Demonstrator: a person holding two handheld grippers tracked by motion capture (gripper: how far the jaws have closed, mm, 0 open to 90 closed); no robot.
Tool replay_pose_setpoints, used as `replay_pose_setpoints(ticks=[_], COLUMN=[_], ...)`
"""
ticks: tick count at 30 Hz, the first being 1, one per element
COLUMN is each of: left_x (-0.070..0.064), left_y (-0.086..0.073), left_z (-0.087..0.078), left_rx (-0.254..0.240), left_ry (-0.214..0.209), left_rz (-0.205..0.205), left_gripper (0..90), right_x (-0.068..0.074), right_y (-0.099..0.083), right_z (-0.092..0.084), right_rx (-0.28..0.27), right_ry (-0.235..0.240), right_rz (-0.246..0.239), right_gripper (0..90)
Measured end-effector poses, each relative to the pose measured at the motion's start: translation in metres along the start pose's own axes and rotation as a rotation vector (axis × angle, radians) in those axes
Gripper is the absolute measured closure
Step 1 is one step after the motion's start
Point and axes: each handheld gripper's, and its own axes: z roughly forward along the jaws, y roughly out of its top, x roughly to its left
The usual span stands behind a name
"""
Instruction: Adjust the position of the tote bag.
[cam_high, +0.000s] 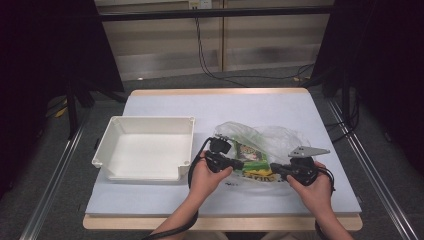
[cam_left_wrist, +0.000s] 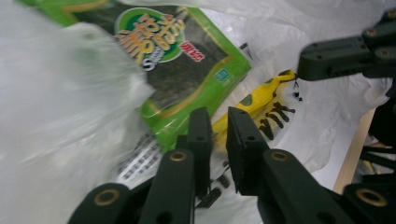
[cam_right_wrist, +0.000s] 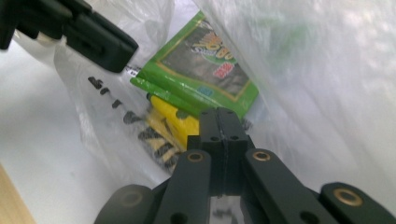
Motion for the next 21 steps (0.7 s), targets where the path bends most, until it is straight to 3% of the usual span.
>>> replay_pose_setpoints(ticks=[1,5,9,12,14,16,21], left_x=[-0.002,-0.013,-0.020,-0.024,-0.024,-0.024,-0.018], left_y=[0.001,0.002,0.000,-0.002,-0.002,-0.004,-0.007], left_z=[0.002,0.015,0.028,0.038,0.041,0.045,0.048], left_rx=[0.010,-0.009,0.008,0.001,0.016,0.025,0.056], left_ry=[0.003,-0.006,-0.008,-0.015,-0.001,-0.004,0.004], left_rz=[0.023,0.024,0.056,0.060,0.084,0.074,0.087], left_gripper=[79.5,82.0,84.7,84.7,84.7,84.8,85.8], right_x=[0.000,-0.003,-0.008,-0.013,-0.014,-0.015,-0.022], right_y=[0.002,0.014,0.023,0.029,0.031,0.034,0.039], right_z=[0.002,0.006,0.013,0.020,0.023,0.026,0.036], right_rx=[0.007,0.021,0.025,0.036,0.038,0.047,0.040], right_ry=[0.004,0.006,0.027,0.013,0.003,-0.005,0.001], right_rz=[0.002,-0.005,0.015,0.014,0.007,-0.007,0.024], right_gripper=[90.0,90.0,90.0,90.0,90.0,90.0,90.0])
